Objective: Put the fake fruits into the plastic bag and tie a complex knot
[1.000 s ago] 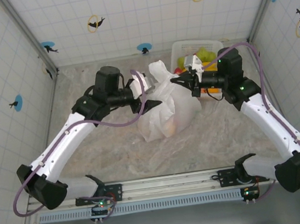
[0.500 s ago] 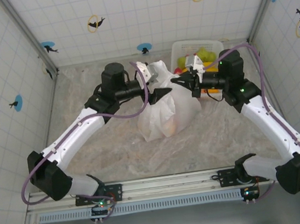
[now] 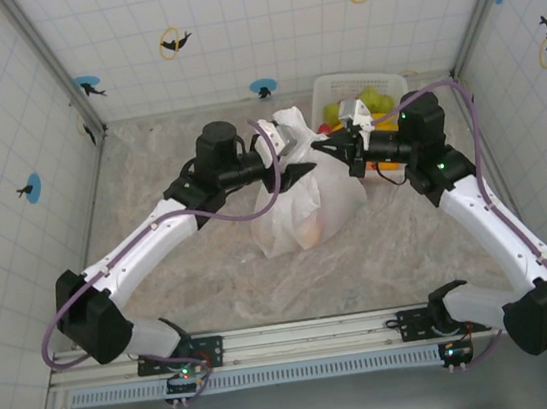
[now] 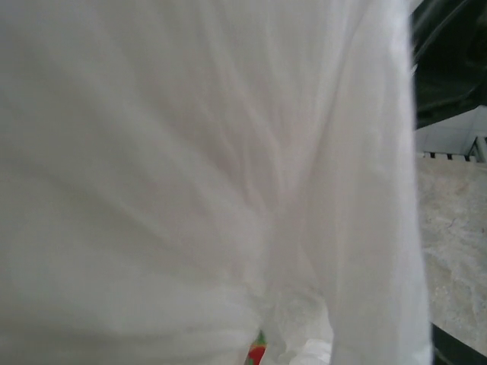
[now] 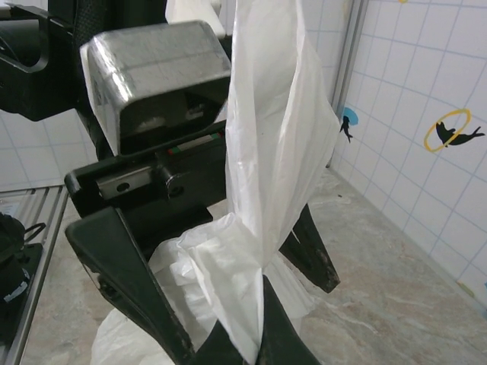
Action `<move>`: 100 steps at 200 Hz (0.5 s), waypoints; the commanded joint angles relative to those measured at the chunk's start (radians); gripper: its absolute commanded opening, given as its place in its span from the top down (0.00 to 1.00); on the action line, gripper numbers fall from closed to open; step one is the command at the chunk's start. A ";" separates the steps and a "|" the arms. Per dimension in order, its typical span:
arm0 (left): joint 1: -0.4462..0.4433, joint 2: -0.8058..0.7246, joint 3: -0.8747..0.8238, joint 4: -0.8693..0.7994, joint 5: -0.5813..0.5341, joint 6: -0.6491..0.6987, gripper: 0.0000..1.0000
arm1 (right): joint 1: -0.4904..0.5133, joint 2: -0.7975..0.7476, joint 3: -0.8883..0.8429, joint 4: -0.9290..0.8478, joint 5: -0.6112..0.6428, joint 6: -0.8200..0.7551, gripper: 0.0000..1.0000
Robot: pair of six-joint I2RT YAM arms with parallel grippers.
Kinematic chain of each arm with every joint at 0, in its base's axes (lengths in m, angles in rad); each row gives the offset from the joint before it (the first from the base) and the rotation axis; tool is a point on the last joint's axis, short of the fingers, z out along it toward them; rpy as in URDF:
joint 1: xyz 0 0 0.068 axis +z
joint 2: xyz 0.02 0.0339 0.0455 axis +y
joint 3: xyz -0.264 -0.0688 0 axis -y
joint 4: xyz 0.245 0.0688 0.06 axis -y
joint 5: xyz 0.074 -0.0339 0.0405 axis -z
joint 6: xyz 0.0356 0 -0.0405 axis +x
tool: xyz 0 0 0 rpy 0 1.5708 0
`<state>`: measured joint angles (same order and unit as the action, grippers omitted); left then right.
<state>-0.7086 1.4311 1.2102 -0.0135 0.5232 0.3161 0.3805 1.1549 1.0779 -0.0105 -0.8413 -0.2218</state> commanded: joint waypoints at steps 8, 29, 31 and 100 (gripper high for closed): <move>-0.011 0.002 -0.007 -0.005 -0.092 0.052 0.51 | 0.003 -0.025 -0.021 0.045 0.000 0.013 1.00; -0.011 -0.020 -0.013 -0.017 -0.130 0.069 0.57 | -0.003 -0.031 -0.022 0.025 0.008 0.003 1.00; -0.011 -0.023 -0.015 -0.017 -0.134 0.071 0.58 | -0.003 -0.031 -0.021 0.023 0.009 0.003 1.00; -0.012 -0.101 -0.040 -0.010 -0.232 0.106 0.73 | -0.012 -0.031 -0.022 -0.003 0.010 -0.009 1.00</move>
<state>-0.7193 1.3666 1.1851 -0.0212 0.3504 0.3939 0.3767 1.1519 1.0779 -0.0124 -0.8310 -0.2256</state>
